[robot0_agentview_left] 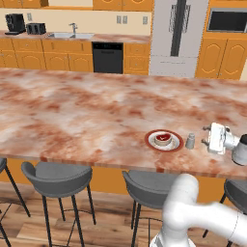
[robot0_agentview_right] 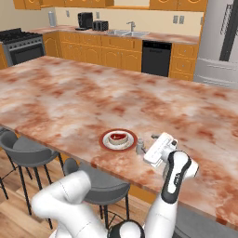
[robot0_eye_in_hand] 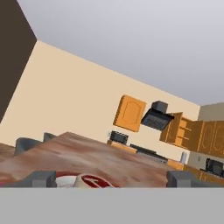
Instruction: Retrieve the shaker from the cabinet and place it next the steak on a plate on the dining table.
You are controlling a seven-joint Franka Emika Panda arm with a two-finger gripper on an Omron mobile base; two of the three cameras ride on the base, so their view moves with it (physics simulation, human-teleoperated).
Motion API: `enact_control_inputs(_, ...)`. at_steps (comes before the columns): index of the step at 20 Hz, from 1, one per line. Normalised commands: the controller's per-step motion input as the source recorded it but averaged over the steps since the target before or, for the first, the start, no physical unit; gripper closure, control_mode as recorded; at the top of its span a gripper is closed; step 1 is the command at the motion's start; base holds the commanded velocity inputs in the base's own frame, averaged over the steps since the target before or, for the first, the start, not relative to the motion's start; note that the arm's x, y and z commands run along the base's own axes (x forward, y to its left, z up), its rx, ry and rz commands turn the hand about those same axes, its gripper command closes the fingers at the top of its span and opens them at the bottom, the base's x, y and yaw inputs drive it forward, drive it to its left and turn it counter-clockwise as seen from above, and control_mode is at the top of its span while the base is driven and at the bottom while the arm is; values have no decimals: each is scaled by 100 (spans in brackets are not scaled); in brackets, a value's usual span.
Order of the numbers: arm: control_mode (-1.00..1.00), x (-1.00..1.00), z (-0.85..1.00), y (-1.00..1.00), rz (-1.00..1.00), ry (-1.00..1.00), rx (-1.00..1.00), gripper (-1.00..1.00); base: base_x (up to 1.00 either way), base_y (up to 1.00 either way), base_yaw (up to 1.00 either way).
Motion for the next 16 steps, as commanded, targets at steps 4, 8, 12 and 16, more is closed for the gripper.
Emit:
enact_control_inputs(4, -100, -43, 100, 7, -5, -4, -3, -100, 0, 0, 0)
enact_control_inputs(8, -100, -52, 100, 23, -6, -7, -9, -100, 0, 0, 0)
enact_control_inputs(12, -100, -72, 93, 59, -2, -9, -13, -100, 0, 0, 0)
enact_control_inputs(16, -100, -94, 58, 98, 0, -15, -17, -100, 0, 0, 0)
